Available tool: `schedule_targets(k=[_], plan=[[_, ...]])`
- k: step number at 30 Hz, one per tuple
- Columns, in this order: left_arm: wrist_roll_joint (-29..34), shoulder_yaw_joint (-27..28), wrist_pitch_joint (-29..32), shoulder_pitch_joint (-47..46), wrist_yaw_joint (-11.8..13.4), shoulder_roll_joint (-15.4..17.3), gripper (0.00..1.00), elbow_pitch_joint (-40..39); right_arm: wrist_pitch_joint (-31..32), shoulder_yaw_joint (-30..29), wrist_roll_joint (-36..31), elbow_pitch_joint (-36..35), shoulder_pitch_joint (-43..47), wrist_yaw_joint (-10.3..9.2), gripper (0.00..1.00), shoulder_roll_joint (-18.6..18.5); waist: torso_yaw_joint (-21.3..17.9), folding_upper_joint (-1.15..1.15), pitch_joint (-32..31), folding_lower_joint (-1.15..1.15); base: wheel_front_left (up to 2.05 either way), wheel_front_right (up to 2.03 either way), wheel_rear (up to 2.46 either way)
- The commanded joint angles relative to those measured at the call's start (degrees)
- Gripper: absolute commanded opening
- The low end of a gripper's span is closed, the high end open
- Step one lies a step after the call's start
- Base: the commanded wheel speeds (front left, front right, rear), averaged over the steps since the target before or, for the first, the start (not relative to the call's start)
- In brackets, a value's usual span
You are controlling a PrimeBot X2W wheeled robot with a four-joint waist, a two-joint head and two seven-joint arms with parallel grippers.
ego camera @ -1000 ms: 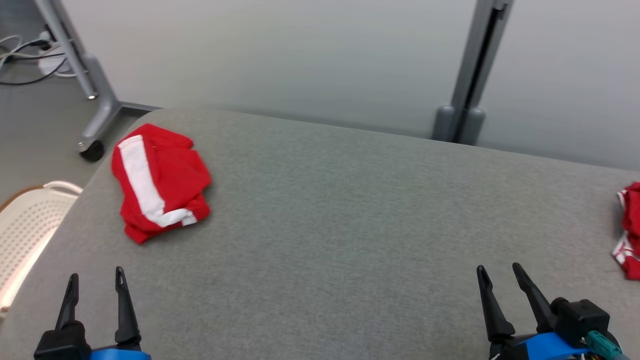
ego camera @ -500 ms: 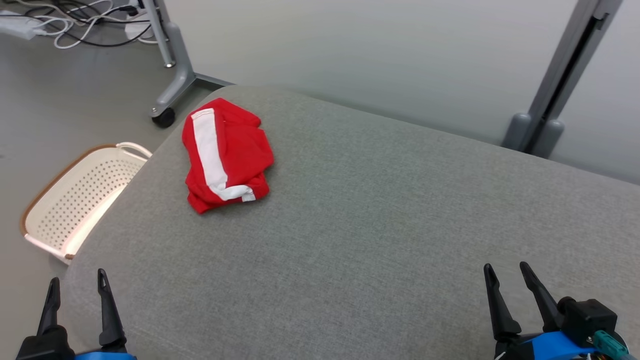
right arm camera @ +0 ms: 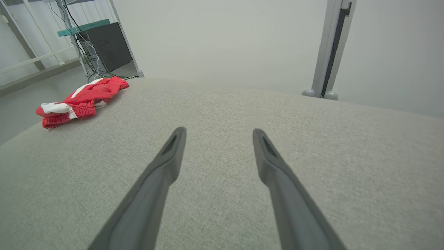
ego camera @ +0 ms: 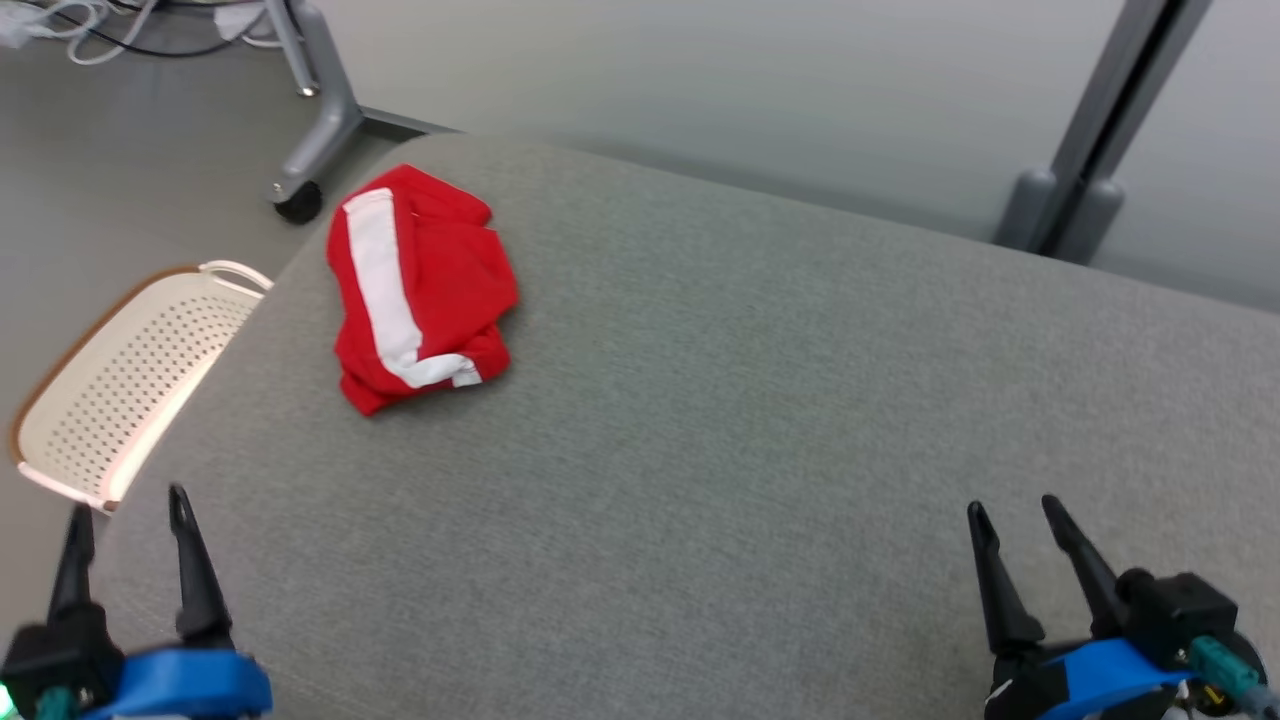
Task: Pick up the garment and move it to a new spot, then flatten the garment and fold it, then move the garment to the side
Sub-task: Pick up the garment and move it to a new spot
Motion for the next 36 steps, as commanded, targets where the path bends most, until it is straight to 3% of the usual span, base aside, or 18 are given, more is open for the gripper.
schedule_targets(k=[1, 11, 22, 30, 36], plan=[[-0.49, 0.36, -0.29, -2.7, -0.21, 0.23, 1.0, 0.27, 0.32, -0.35, -0.58, -0.82, -1.29, 0.01, 1.0, -0.62, -0.58, -0.01, 0.73, 0.0, 0.0, 0.0, 0.0], [-2.59, 3.29, -0.41, -22.31, -1.95, 4.8, 1.0, 7.98, 3.45, -1.12, -1.09, -8.33, -6.35, 0.01, 1.0, -5.08, -9.86, -0.01, 11.62, 0.0, 0.0, 0.0, 0.0], [-4.72, 4.96, 2.19, -43.03, -5.47, 11.81, 1.0, 24.94, 4.8, -5.95, -0.22, -14.83, -9.02, 0.01, 1.0, -8.59, -18.03, -0.01, 23.31, 0.0, 0.0, 0.0, 0.0], [-7.3, 3.5, 11.42, -51.05, -9.04, 12.68, 1.0, 41.18, 4.88, -7.23, 0.22, -16.59, -9.49, 0.01, 1.0, -9.64, -19.8, -0.01, 26.45, 0.0, 0.0, 0.0, 0.0], [-10.38, 2.83, 23.3, -53.57, -11.53, 11.22, 1.0, 51.67, 5.57, -7.74, 0.18, -17.36, -9.82, 0.01, 1.0, -10.19, -19.43, -0.01, 26.71, 0.0, 0.0, 0.0, 0.0]])
